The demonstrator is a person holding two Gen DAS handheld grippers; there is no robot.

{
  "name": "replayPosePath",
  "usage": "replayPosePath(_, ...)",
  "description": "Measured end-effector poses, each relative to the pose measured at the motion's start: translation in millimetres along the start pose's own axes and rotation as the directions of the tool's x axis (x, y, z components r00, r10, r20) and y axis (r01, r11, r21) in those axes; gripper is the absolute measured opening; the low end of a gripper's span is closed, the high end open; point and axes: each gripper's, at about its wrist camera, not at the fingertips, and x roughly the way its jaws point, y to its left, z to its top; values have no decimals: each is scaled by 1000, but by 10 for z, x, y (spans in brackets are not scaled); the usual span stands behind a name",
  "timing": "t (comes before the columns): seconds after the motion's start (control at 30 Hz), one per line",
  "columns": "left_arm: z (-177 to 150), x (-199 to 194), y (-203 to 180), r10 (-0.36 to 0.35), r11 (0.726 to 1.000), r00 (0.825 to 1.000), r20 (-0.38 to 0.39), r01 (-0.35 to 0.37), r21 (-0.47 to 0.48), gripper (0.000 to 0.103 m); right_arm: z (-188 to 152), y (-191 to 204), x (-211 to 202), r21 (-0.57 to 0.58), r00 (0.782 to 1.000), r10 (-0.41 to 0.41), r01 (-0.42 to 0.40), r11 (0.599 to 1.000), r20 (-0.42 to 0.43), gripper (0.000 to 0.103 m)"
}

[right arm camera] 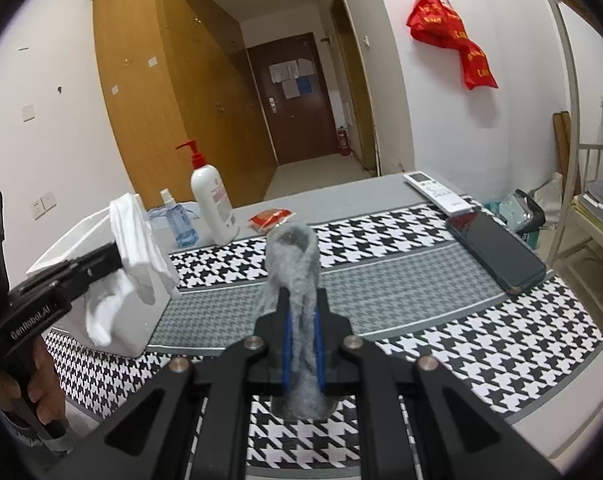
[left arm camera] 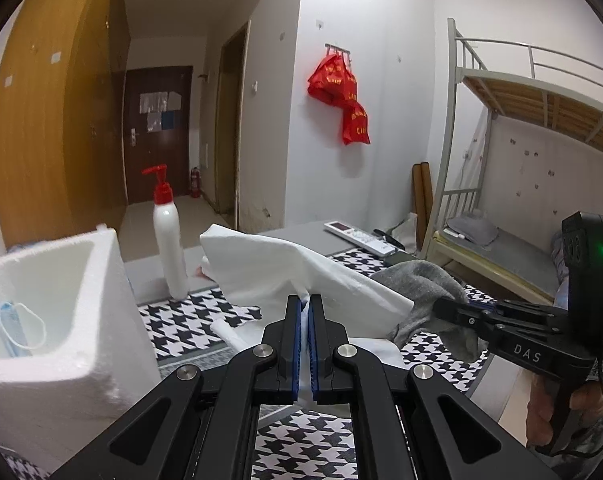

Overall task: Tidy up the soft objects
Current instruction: 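Carry the towel and socks with both tools over the foam box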

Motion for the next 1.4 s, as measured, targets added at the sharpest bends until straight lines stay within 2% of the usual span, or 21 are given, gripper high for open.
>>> replayPosePath(0.23,106,-191,100,24,1000,998,51,-25,17,4,107,155,-135,-21,998,17,-16,1000,57,12)
replayPosePath(0.6,237,-444,299,76,997,990,118,-75,-15,4,260,438,-194,-63,991,71,-64,996,110,12)
replayPosePath(1.07,340,-842,594,195,980,961,196,-184,-73,4,492,898,-216,-135,967,193,-171,976,166,12)
replayPosePath(1.4,305,-1017,894,266,961,945,190,-244,-130,4,533,1216,-134,-193,950,271,-240,951,154,12)
